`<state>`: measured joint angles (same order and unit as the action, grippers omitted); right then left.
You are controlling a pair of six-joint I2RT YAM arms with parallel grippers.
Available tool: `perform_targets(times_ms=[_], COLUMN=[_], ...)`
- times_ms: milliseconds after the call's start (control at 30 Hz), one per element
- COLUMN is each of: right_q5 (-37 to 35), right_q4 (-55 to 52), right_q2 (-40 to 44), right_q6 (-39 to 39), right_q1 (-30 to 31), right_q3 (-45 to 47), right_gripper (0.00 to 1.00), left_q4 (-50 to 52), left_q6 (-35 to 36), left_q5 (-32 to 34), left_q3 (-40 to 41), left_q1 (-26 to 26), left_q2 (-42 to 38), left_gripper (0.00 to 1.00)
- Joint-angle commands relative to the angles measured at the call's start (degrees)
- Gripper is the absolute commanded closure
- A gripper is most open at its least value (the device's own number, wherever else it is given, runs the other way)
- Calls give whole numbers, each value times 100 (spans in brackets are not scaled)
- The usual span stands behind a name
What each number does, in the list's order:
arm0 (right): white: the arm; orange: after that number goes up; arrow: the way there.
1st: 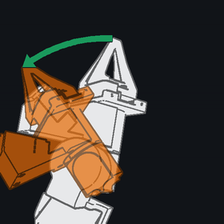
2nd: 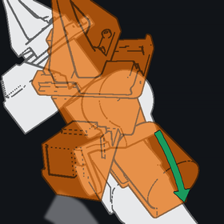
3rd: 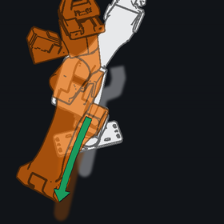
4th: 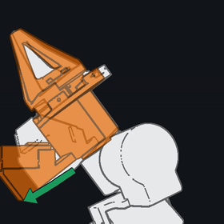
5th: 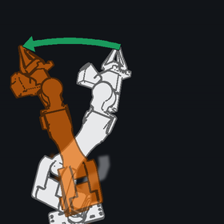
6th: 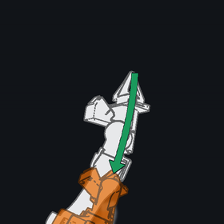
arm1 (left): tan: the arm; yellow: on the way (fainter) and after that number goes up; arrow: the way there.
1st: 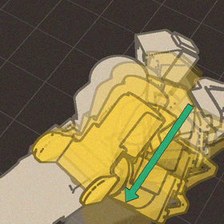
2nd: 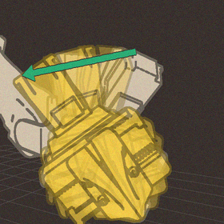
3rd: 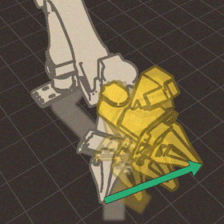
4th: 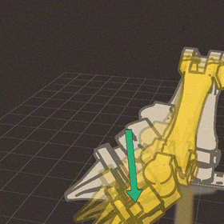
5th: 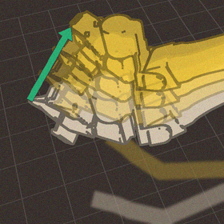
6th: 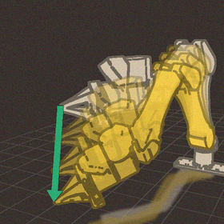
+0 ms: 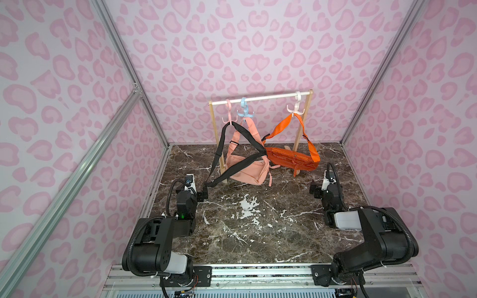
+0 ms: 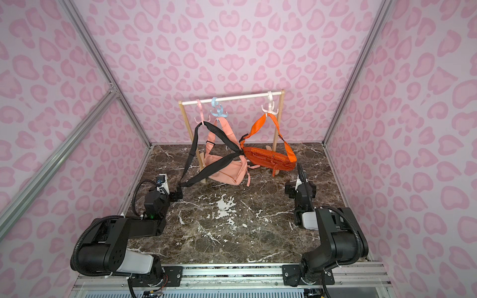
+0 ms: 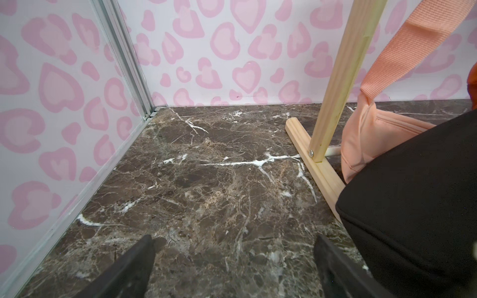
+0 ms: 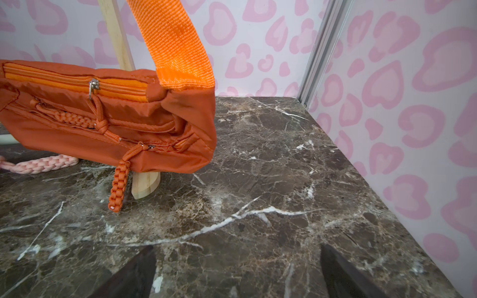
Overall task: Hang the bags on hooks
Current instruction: Reset both arms
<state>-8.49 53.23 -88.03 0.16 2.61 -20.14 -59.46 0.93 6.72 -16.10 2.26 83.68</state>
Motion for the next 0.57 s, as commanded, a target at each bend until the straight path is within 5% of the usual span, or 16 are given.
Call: perform_targets(times_ms=[0,533], right_q5=[31,32], right_q4=[86,87], right_q2=[4,-6], right_q6=[-34,-35], right_q1=[5,11], right_q3=[-12,-7], right_gripper=[0,0], left_q4=[241,459], left_q6=[-309,-339], left_q5=[383,-268], left_q3=[-211,-321], left_q1=[-95,-323], left_q2=[66,51], left_gripper=[3,3])
